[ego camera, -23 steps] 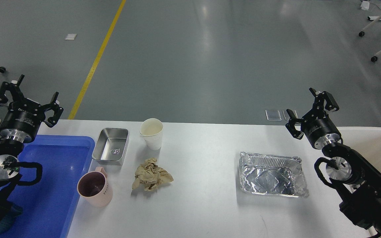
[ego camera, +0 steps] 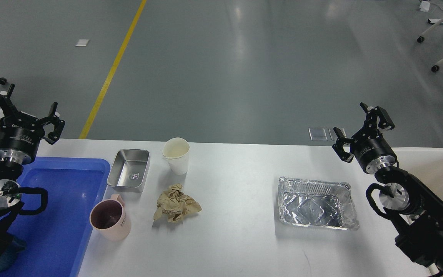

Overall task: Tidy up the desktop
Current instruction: 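Raise the left gripper and swing it outward from the blue tray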

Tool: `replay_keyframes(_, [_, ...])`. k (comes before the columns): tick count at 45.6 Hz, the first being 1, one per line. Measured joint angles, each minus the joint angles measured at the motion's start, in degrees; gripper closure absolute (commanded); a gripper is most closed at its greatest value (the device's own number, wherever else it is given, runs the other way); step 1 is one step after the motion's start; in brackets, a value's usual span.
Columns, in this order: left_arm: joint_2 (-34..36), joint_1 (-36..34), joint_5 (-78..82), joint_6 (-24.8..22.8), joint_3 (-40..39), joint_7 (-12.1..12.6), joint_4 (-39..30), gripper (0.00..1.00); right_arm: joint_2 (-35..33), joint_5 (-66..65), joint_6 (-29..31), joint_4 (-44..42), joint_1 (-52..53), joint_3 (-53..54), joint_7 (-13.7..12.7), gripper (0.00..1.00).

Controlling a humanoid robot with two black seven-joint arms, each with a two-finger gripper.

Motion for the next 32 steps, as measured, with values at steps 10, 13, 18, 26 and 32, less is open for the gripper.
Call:
replay_keyframes(10, [-0.49,-0.80,2.21,-0.02,0.11,-0.49,2.34,0.04,-0.17,-0.05,-0.03,-0.41,0.00,-0.23,0.00,0.00])
replay_keyframes(13, [-0.77,-0.51,2.88,-0.05,0.23,-0.82,2.25,0.04,-0.17,-0.06,-0.03,-0.50,-0.04,-0.26,0.00,0.00])
replay_keyframes(18, [-1.53,-0.48,6.14,0.31,0.28,-2.02,1.51,0.03,-0.12,-0.05,-0.03,-0.53,-0.08,-0.27,0.00,0.00])
replay_keyframes(26, [0.39,1.07,8.65,0.72,2.12,-1.50,-0.47,0.03,-0.06,-0.05,-0.39,-0.54,-0.09,-0.27,0.00,0.00])
replay_keyframes(32, [3.72,4.71,8.96,-0.02,2.78,-1.74,-4.91,0.03,-0.02,-0.05,-0.47,-0.54,-0.20,-0.27,0.00,0.00])
